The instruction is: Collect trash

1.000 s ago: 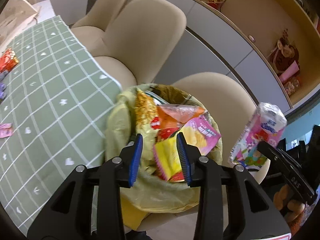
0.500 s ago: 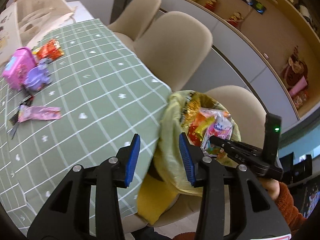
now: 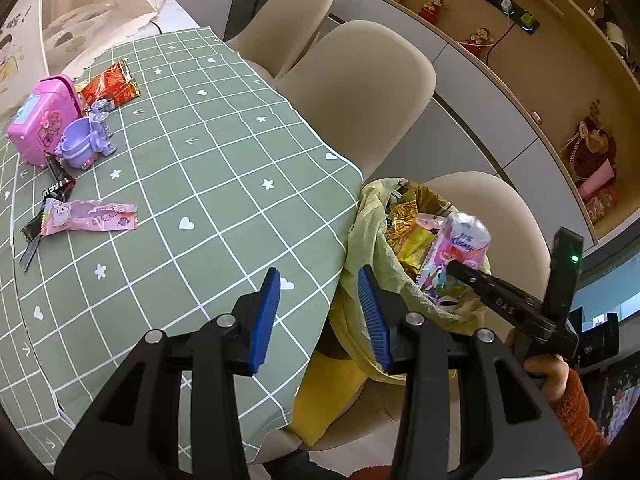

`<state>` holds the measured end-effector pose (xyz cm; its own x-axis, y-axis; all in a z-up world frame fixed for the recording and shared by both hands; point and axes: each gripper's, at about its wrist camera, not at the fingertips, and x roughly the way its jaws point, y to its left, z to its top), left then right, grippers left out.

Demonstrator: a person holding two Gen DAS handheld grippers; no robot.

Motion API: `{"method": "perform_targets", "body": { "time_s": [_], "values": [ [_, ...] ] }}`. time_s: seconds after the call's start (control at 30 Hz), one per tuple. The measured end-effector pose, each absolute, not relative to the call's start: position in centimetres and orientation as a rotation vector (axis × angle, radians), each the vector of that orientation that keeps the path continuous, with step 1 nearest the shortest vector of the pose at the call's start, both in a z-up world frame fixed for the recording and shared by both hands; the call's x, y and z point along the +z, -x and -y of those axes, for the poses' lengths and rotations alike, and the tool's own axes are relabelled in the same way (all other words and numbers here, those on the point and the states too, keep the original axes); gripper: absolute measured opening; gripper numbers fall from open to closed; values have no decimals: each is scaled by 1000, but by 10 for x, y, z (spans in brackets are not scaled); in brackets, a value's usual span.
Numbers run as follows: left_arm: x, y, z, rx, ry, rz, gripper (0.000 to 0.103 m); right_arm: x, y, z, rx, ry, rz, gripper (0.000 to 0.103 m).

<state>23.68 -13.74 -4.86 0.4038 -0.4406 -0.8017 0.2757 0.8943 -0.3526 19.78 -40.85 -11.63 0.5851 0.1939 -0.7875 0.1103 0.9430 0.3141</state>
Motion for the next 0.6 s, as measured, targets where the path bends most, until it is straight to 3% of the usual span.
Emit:
{"method": "perform_targets", "body": {
  "time_s": [0.23,0.6],
  "values": [
    [-54,-246,121,-464,188,-1068,39,-90,-187,416,-13,-362,-881,28],
    [-65,-266,38,-360,250,-1056,40,-39,-210,351,92,-323,-796,30]
  ]
}}
